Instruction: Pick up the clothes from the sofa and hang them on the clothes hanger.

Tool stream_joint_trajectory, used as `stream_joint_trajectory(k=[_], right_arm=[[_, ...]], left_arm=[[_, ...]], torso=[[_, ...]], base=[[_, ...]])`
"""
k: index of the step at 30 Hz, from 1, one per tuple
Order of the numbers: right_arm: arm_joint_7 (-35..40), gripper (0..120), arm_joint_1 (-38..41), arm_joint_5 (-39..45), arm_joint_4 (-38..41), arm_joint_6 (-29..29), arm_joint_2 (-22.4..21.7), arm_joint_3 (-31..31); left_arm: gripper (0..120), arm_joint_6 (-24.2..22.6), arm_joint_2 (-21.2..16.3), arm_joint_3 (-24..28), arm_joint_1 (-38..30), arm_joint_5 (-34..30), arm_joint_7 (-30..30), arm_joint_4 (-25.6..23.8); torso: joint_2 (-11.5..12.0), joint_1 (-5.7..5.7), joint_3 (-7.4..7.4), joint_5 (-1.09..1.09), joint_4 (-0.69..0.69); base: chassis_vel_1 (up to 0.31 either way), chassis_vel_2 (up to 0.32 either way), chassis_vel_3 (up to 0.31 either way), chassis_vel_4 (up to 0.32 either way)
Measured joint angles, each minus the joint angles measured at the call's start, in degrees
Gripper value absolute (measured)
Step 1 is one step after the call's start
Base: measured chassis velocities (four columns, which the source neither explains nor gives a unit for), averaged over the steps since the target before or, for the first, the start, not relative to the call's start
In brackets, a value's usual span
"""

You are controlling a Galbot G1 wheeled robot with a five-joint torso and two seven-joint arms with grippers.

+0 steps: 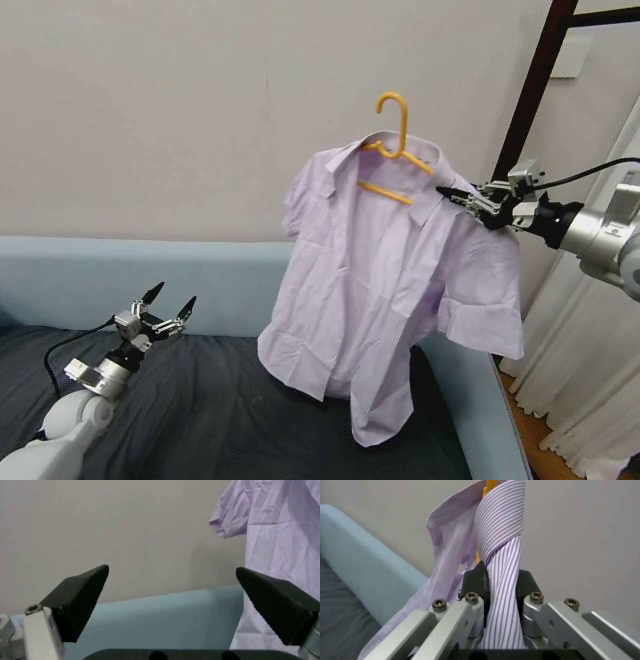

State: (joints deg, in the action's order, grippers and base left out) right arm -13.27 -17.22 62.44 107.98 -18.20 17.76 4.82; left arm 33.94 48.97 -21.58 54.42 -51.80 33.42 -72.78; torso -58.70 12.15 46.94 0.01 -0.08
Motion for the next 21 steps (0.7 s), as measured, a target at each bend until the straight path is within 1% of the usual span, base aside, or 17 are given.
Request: stream_joint_trajectory(k=[2,5,6,7,10,11,12,15,16,18,21], right_arm=[[0.6,7,0.4,0.2,0.0,-0.9,-0.7,0.3],[4.1,8,1.7,1.7,-0.1,-3.9,-4.0,1.6],[4.1,8,1.7,1.7,-0.1,-3.9,-4.0,1.6],[7.3,8,2.0,3.2,0.7,-5.8,-5.2,1.9],[22.1,7,2.4,10.8,4.6,-10.7,-7.7,2.3],[22.1,7,2.4,10.8,4.6,-10.7,-7.7,2.3],[28.2,8,2.7,13.8,5.6,-12.0,-8.2,2.4],[38.1,8,3.3,17.2,6.3,-12.7,-8.8,2.4],[38.1,8,3.3,17.2,6.3,-12.7,-8.8,2.4],[42.3,7,4.4,17.9,5.8,-12.1,-8.7,2.2],[44.7,8,5.6,17.6,4.7,-11.4,-8.1,1.7]], left_arm=[[100,0.2,0.1,0.0,0.0,0.0,0.0,0.2],[100,0.6,0.3,0.5,-0.6,0.0,0.0,1.0],[100,0.6,0.3,0.5,-0.6,0.0,0.0,1.0],[100,0.7,0.4,0.7,-0.9,0.0,0.0,1.3],[100,0.8,1.0,1.2,-1.6,0.0,0.1,1.3],[100,0.8,1.0,1.2,-1.6,0.0,0.1,1.3],[100,0.8,1.4,1.3,-1.7,0.0,0.1,1.0],[100,0.8,1.8,1.4,-1.7,0.1,0.1,0.4],[100,0.8,1.8,1.4,-1.7,0.1,0.1,0.4],[100,1.0,1.8,1.4,-1.6,0.1,0.1,0.3],[100,1.2,1.6,1.3,-1.5,0.1,0.1,0.2]], torso=[[0.0,0.00,0.00,0.00,0.00],[0.0,0.00,0.00,-0.01,-0.01],[0.0,0.00,0.00,-0.01,-0.01],[0.0,0.00,0.00,0.00,-0.02],[0.0,0.00,0.00,-0.01,-0.02],[0.0,0.00,0.00,-0.01,-0.02],[0.0,0.00,0.00,-0.03,-0.01],[0.0,0.00,0.00,-0.01,-0.01],[0.0,0.00,0.00,-0.01,-0.01],[0.0,0.00,0.00,0.00,-0.01],[0.0,0.00,0.00,-0.02,-0.01]], base=[[0.000,0.000,0.000,0.000],[0.000,0.000,0.000,0.000],[0.000,0.000,0.000,0.000],[0.000,0.000,0.000,0.000],[0.000,0.000,0.000,0.000],[0.000,0.000,0.000,0.000],[0.000,0.000,0.000,0.000],[0.000,0.000,0.000,0.000],[0.000,0.000,0.000,0.000],[0.000,0.000,0.000,0.000],[0.000,0.000,0.000,0.000]])
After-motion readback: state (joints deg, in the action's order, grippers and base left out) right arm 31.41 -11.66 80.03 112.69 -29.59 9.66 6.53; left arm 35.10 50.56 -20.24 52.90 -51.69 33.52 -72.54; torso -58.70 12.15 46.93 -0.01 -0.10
